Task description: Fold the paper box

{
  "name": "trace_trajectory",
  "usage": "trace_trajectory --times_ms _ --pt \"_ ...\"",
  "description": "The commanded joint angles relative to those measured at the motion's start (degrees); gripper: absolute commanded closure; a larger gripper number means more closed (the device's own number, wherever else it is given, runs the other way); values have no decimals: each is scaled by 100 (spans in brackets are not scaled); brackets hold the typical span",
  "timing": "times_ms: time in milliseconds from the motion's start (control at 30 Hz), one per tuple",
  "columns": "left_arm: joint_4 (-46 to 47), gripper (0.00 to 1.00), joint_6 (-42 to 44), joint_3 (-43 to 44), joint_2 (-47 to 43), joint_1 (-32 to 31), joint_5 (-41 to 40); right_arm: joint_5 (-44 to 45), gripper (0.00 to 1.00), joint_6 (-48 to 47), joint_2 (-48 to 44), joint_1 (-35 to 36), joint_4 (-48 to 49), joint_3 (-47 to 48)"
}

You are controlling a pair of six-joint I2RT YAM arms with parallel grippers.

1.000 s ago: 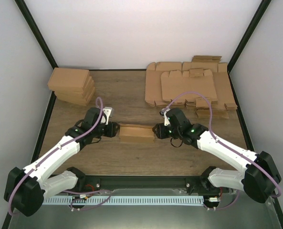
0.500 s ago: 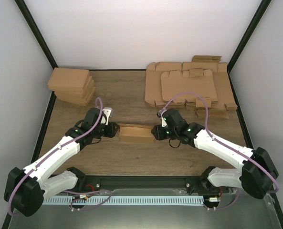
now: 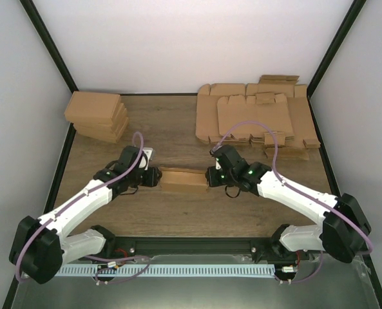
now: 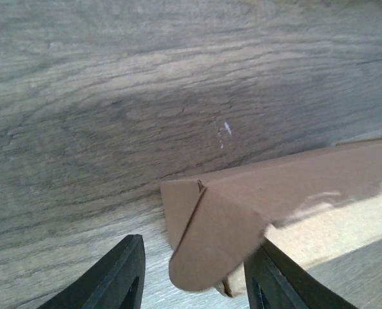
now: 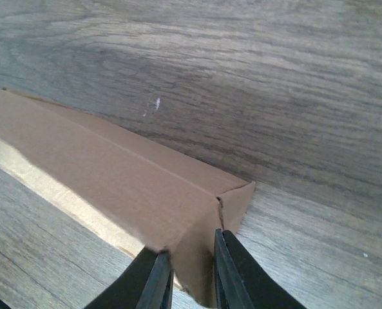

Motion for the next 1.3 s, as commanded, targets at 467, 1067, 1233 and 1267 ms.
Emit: trace_trajectory --times_ms 467,1067,1233,1267 --pt "-290 85 -216 455 238 -15 326 -3 83 620 228 51 -551 579" --pt "-571 94 -287 491 485 -15 280 -179 91 1549 367 100 -586 733" --pt "-629 96 -170 479 497 -15 208 -184 91 1739 429 145 -601 767" --pt "-632 96 -157 486 514 -15 197 -168 92 1757 448 160 -610 769"
